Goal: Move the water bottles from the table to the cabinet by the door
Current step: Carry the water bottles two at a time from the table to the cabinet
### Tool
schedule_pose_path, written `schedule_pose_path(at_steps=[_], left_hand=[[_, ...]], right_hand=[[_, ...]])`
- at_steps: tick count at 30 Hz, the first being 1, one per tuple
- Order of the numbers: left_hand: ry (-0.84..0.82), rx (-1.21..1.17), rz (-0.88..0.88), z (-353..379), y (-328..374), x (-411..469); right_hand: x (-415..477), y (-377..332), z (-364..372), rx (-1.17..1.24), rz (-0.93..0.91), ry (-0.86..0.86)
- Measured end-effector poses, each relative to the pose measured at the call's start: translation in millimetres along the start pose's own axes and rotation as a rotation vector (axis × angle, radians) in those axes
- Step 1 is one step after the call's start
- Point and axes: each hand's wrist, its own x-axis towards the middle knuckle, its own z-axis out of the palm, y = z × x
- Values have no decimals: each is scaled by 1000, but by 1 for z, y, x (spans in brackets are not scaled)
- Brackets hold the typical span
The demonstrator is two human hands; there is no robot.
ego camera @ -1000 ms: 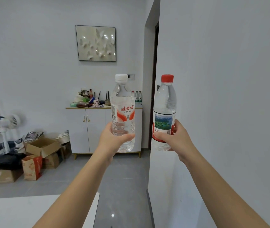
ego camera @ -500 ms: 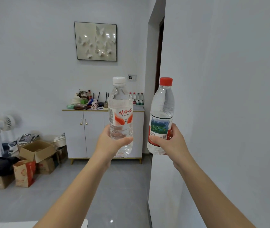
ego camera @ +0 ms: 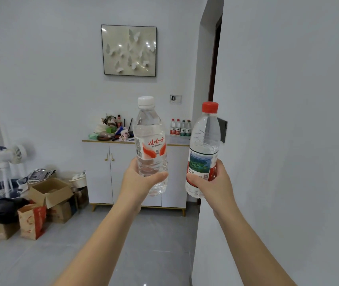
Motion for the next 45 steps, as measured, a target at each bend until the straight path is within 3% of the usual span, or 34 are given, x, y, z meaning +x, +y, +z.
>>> schedule_pose_path(at_steps=[8, 24, 36, 45], left_hand=[[11, 13, -13, 4, -33, 75], [-119, -16, 13, -4, -101, 328], [-87, -33, 9, 13, -142, 453], [-76, -38, 25, 64, -191, 576]], right_hand=[[69, 42, 47, -13, 5, 27], [262, 105, 159, -16, -4, 135], [378, 169, 191, -41, 22, 156], [505, 239, 201, -20, 12, 127]])
